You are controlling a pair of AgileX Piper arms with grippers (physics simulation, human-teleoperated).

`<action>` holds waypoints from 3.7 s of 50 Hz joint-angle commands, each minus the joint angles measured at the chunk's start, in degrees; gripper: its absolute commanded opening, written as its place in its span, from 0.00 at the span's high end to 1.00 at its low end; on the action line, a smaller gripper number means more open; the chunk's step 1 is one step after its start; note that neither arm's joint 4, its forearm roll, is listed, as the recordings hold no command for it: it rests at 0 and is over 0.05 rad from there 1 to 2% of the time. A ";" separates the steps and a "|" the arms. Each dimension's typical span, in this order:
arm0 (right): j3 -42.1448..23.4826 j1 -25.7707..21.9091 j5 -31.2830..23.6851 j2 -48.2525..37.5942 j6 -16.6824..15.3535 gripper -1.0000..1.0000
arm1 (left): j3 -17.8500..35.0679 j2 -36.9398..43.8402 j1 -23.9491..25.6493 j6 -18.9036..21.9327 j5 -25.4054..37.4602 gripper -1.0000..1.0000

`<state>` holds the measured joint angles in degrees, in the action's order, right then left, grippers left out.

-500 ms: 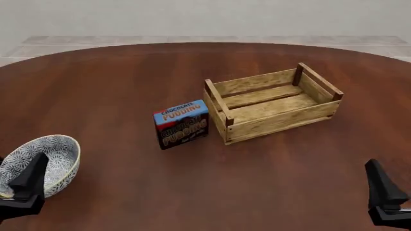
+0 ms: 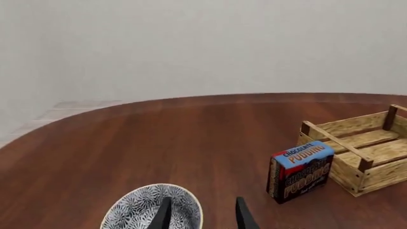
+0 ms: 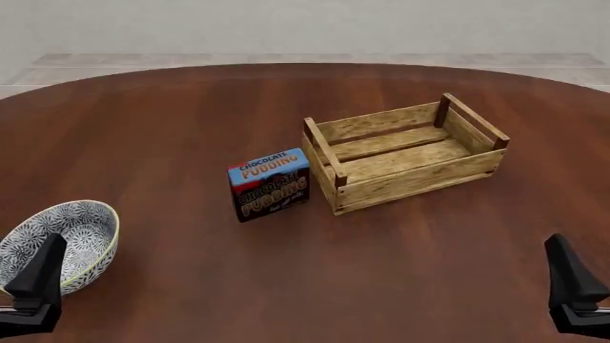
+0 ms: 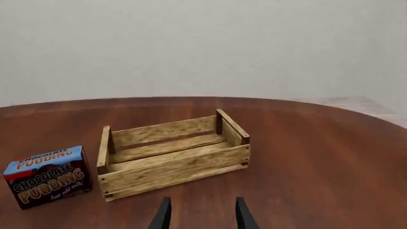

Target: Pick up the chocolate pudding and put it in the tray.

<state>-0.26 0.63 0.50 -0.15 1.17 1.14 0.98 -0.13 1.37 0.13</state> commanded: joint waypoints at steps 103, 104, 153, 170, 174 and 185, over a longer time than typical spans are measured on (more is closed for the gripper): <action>0.09 0.24 0.18 -0.37 3.04 0.00 | 60.30 55.44 42.81 14.26 26.45 0.00; 0.11 0.27 0.17 -0.32 3.05 0.00 | 60.67 55.64 43.07 14.38 26.68 0.00; 0.04 0.62 0.35 -0.80 1.94 0.00 | 69.99 74.37 33.31 12.96 26.20 0.00; 0.09 0.69 0.75 -1.37 1.58 0.00 | 70.32 78.01 30.83 15.05 24.65 0.00; 0.15 0.74 0.88 -1.49 1.44 0.00 | 70.70 79.23 30.27 15.06 24.13 0.00; 0.17 0.63 1.50 -2.35 1.02 0.00 | 71.38 82.26 28.56 16.46 22.95 0.00</action>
<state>-0.14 1.31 1.59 -1.94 2.55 71.76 80.66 29.99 16.84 24.02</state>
